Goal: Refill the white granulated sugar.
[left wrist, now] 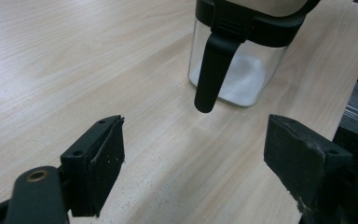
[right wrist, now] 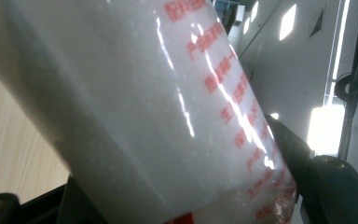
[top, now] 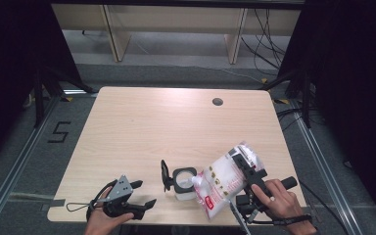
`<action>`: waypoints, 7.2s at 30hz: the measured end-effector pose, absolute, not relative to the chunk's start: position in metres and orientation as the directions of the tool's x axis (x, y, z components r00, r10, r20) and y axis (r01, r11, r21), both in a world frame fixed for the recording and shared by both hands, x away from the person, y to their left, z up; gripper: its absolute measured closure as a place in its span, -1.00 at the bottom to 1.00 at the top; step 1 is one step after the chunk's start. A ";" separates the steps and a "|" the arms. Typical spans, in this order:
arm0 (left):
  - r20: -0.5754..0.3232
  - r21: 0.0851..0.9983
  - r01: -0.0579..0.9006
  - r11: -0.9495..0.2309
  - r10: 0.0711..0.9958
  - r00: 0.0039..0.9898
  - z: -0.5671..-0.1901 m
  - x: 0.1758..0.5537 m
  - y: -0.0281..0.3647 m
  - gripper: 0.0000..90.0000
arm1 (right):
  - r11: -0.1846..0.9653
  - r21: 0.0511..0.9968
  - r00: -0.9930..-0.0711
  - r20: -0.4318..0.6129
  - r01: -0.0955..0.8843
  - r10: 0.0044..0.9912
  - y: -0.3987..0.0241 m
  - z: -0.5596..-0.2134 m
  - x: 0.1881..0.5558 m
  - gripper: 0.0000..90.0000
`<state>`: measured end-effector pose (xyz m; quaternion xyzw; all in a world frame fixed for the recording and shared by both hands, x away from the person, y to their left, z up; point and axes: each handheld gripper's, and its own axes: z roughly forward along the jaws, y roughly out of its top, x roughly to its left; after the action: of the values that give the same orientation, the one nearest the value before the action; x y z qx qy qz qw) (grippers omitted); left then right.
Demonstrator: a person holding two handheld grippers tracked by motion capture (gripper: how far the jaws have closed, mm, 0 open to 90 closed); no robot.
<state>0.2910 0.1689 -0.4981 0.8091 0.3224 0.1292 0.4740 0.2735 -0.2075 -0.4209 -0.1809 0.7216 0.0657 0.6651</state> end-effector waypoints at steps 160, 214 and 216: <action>-0.100 0.855 0.400 -0.330 0.652 0.751 -0.498 0.290 0.173 -0.57 | 0.912 -0.147 -0.075 -0.979 -0.382 -0.189 -0.209 -0.428 0.282 -0.02; -0.094 0.855 0.399 -0.332 0.657 0.748 -0.497 0.290 0.174 -0.57 | 0.909 -0.142 -0.088 -0.978 -0.392 -0.191 -0.208 -0.430 0.283 -0.02; -0.095 0.855 0.397 -0.333 0.652 0.752 -0.497 0.289 0.174 -0.57 | 0.909 -0.141 -0.088 -0.978 -0.392 -0.189 -0.207 -0.429 0.283 -0.02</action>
<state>0.2889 0.1739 -0.4973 0.8055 0.3257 0.1338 0.4767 0.2826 -0.2075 -0.4295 -0.1980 0.7333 0.0785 0.6457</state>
